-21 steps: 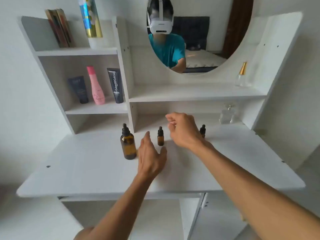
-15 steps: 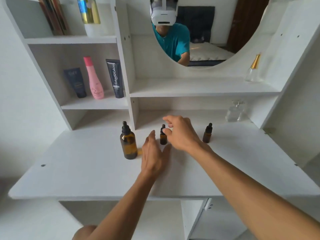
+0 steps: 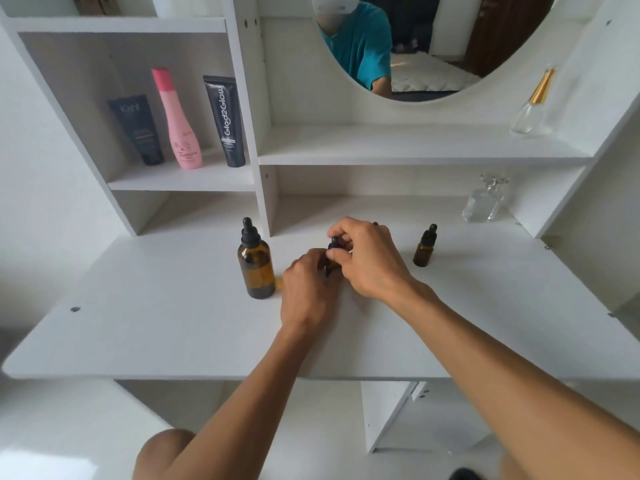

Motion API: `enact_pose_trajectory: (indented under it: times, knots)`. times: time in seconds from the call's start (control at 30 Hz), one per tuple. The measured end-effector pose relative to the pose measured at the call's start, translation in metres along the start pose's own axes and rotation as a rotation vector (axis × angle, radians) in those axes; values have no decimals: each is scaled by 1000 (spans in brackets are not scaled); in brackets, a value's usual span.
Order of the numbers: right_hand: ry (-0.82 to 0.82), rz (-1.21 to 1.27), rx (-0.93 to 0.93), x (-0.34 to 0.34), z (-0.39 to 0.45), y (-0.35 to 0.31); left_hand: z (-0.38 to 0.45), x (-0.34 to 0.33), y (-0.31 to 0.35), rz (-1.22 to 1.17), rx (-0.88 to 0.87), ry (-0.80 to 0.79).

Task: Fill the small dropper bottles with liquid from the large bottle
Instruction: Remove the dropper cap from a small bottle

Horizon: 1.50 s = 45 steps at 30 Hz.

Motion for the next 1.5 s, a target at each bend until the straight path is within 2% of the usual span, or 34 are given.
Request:
enact_pose_trajectory:
  times: [0.37, 0.77, 0.9, 1.1, 1.27, 1.5]
  knots:
    - [19, -37, 14, 3, -3, 0, -1, -2, -8, 11, -31, 29]
    - [-169, -123, 50, 1, 0, -8, -1, -3, -5, -26, -67, 14]
    - [-130, -178, 66, 3, 0, -16, -2, 0, -4, -3, -81, 27]
    - [-215, -233, 21, -3, 1, -19, -5, 4, 1, -9, -95, 32]
    - [-187, -290, 13, -2, 2, -22, -6, 6, 1, -3, -87, 53]
    - [-233, -305, 6, -4, 2, -27, -4, 4, -1, -6, -80, 35]
Point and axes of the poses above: each hand's wrist, its own z-axis towards the middle knuckle, its own x-axis out of the back of the hand, y = z × x, the point moved 9 cm from there along z, towards the middle knuckle, and after that the axes turned 9 degrees about z, right-handed, at the moved point
